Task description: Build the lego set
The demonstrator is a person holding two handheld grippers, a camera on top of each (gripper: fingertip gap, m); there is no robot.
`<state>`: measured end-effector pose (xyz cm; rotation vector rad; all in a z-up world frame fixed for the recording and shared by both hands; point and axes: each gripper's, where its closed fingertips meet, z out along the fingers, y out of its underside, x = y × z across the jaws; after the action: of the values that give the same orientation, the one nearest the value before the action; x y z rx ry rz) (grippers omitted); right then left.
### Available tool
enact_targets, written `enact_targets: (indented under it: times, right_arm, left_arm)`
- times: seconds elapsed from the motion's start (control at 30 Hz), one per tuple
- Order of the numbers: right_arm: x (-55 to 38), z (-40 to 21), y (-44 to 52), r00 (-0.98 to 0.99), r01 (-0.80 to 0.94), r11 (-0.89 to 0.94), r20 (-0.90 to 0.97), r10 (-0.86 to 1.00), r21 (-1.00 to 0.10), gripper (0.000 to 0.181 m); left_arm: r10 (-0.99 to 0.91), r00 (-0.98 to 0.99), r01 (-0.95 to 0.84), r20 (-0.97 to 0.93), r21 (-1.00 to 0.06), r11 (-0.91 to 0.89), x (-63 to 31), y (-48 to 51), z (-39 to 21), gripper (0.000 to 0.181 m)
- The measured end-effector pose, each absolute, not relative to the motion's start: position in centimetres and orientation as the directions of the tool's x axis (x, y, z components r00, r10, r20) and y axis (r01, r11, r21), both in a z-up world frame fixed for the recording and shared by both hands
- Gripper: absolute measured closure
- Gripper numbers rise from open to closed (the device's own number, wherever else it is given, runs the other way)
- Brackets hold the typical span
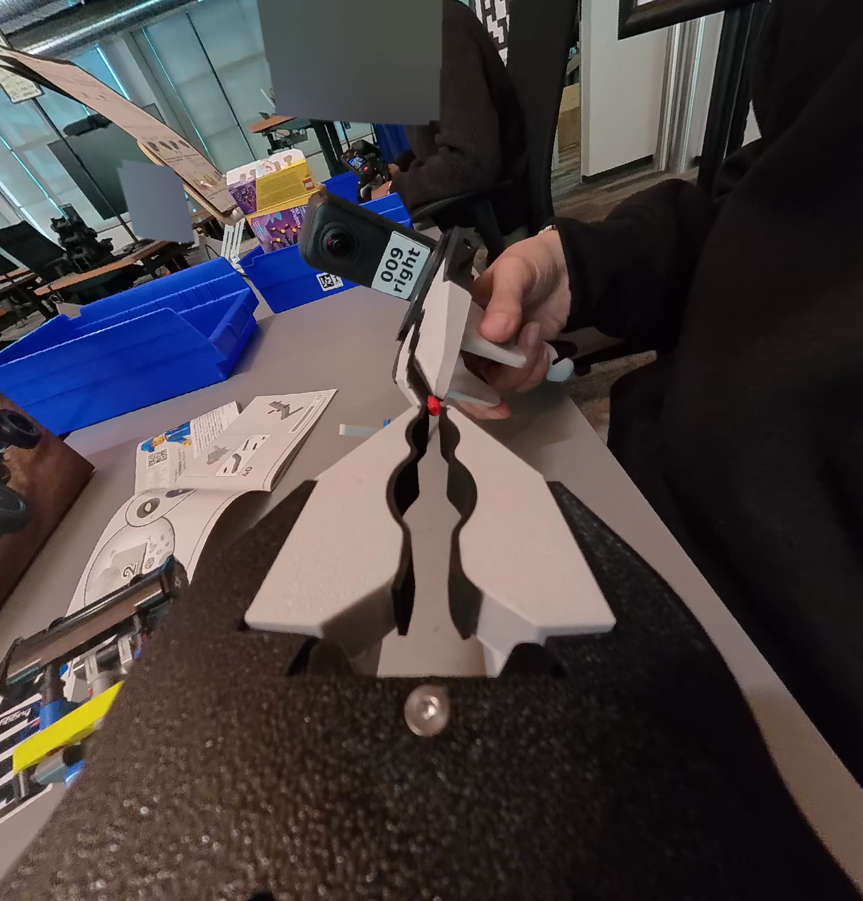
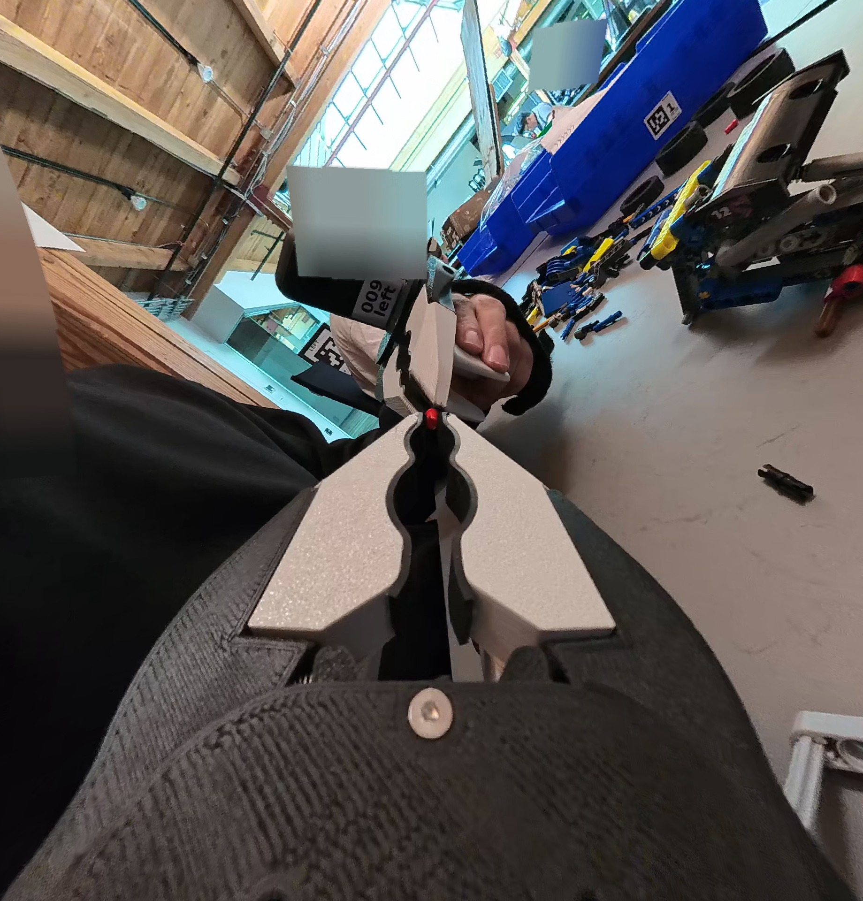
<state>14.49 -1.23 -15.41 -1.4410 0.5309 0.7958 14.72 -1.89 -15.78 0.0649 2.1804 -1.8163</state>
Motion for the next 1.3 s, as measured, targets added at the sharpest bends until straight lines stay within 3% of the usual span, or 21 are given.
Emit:
enact_targets:
  times: [1.1, 1.3]
  right_arm:
    - [14.9, -15.2, -1.2, 0.653, -0.748, -0.022, -0.741, 0.153, -0.664, 0.178]
    - [15.3, -15.7, -3.5, 0.754, -0.654, -0.147, -0.656, -0.045, -0.742, 0.17]
  left_arm:
    - [-0.194, -0.95, 0.211, -0.244, -0.961, 0.177, 15.2, -2.0, -15.7, 0.179]
    - [-0.224, -0.942, 0.199, -0.252, -0.951, 0.235, 15.8, -1.7, -16.5, 0.18]
